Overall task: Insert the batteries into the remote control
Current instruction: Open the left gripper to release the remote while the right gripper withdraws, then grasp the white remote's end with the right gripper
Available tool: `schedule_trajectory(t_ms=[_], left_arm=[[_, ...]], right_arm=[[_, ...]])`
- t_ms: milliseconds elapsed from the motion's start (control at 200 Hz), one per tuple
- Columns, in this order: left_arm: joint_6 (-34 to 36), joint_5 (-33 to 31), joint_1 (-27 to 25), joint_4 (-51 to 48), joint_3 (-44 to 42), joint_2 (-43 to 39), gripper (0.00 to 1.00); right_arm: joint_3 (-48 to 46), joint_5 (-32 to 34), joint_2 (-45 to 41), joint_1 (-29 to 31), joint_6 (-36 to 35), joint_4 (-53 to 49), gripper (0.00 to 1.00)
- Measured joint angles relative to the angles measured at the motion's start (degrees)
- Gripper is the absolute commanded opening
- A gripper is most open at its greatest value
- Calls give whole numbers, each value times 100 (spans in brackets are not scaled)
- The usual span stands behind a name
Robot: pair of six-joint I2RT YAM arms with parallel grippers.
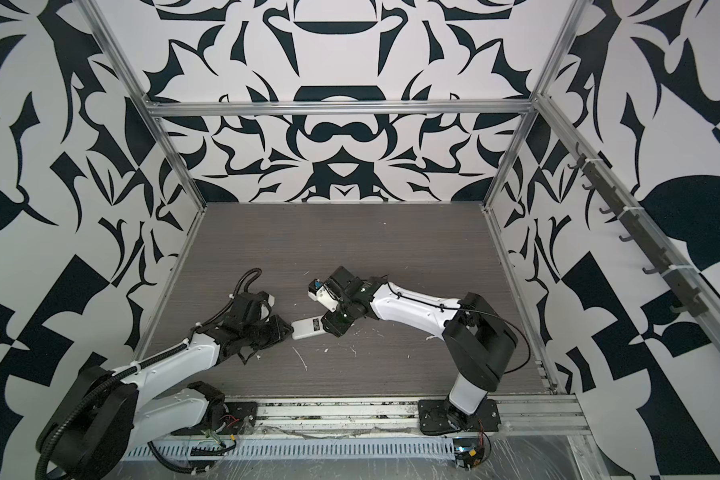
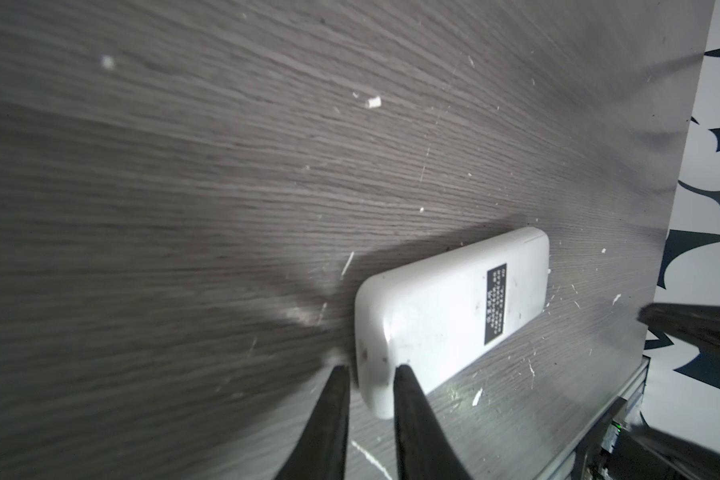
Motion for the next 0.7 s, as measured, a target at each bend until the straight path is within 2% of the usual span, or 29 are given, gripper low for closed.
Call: schedule_trajectory(t_ms=[125, 320, 475, 700], left_arm=[[37, 70, 151, -103, 0, -125, 25], [85, 280, 516, -160, -2, -343, 34], [70, 286, 625, -232, -13, -577, 35], [28, 92, 699, -385, -15, -1379, 36]], right_arm=[[125, -264, 101, 0, -649, -7, 61], [479, -531, 509, 0, -1392, -48, 74], [621, -590, 750, 0, -1792, -179, 75], [662, -468, 984, 13, -2142, -240, 74]])
